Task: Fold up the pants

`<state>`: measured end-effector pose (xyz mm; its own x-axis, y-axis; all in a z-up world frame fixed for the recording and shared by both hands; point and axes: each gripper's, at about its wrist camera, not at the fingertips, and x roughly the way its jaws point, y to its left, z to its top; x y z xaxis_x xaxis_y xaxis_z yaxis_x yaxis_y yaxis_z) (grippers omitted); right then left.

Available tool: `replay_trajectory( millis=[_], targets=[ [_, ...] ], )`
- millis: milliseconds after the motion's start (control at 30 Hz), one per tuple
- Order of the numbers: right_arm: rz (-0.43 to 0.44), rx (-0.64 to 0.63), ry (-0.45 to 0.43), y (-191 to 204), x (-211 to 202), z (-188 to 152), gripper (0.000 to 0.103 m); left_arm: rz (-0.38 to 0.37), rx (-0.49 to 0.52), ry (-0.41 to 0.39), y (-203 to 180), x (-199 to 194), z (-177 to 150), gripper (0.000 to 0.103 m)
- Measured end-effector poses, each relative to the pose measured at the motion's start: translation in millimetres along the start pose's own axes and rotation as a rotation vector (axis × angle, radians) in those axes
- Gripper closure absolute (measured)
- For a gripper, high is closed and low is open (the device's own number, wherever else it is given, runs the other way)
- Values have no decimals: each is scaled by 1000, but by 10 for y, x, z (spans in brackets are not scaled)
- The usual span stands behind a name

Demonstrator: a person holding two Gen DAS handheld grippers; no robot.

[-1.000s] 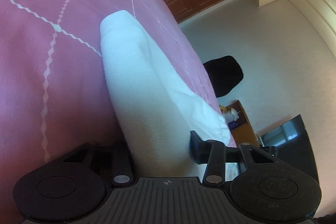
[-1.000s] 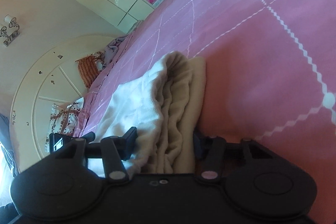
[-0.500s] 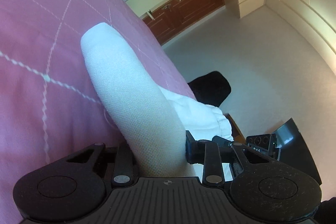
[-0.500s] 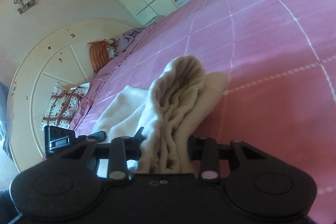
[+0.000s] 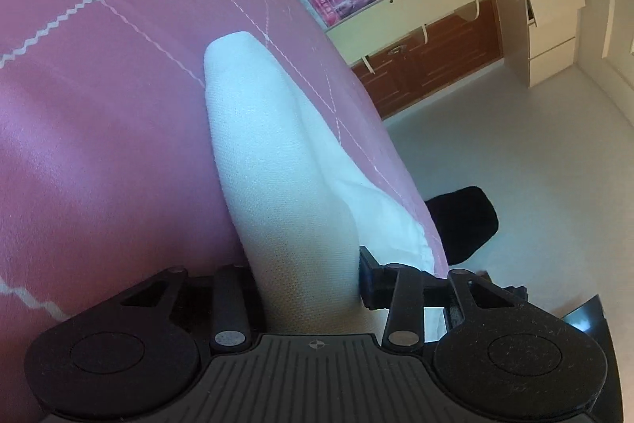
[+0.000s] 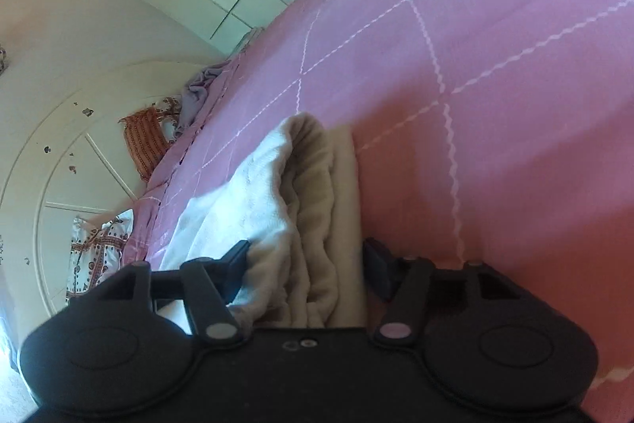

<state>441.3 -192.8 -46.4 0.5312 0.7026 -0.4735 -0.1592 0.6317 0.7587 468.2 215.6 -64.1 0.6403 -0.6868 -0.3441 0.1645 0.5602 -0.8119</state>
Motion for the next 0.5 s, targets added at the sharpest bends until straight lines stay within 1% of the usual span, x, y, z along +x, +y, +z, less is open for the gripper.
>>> replay_trajectory(
  millis=[33,100,133,167,200,267,300,333,367,400,433,500],
  targets=[
    [-5,-23,3,16,-32,-30,44,9,8,4,-35,-9,-11,60],
    [-30,-50,23,86,-91,-70,44,0,8,10,-118,-59,-88,51],
    [-35,-47,42,124,-122,-85,44,-21,4,13,-156,-110,-143,41],
    [-30,-35,57,145,-162,-114,44,-42,1,14,-220,-139,-201,33],
    [-21,-17,70,144,-213,-148,43,-56,-1,21,-259,-193,-261,31],
    [3,24,100,137,-320,-224,43,-58,7,21,-272,-300,-339,31],
    [21,51,104,108,-384,-262,42,-60,5,21,-267,-393,-438,33],
    [42,78,112,75,-418,-287,43,-53,6,28,-284,-422,-500,47],
    [56,88,119,59,-445,-329,47,-44,-23,44,-225,-414,-493,72],
    [51,79,117,67,-470,-371,55,-68,-92,47,-119,-414,-477,72],
    [51,87,114,74,-486,-384,61,-99,-125,37,-93,-428,-468,72],
    [97,122,84,111,-557,-337,63,-139,-120,29,-117,-459,-483,72]
  ],
)
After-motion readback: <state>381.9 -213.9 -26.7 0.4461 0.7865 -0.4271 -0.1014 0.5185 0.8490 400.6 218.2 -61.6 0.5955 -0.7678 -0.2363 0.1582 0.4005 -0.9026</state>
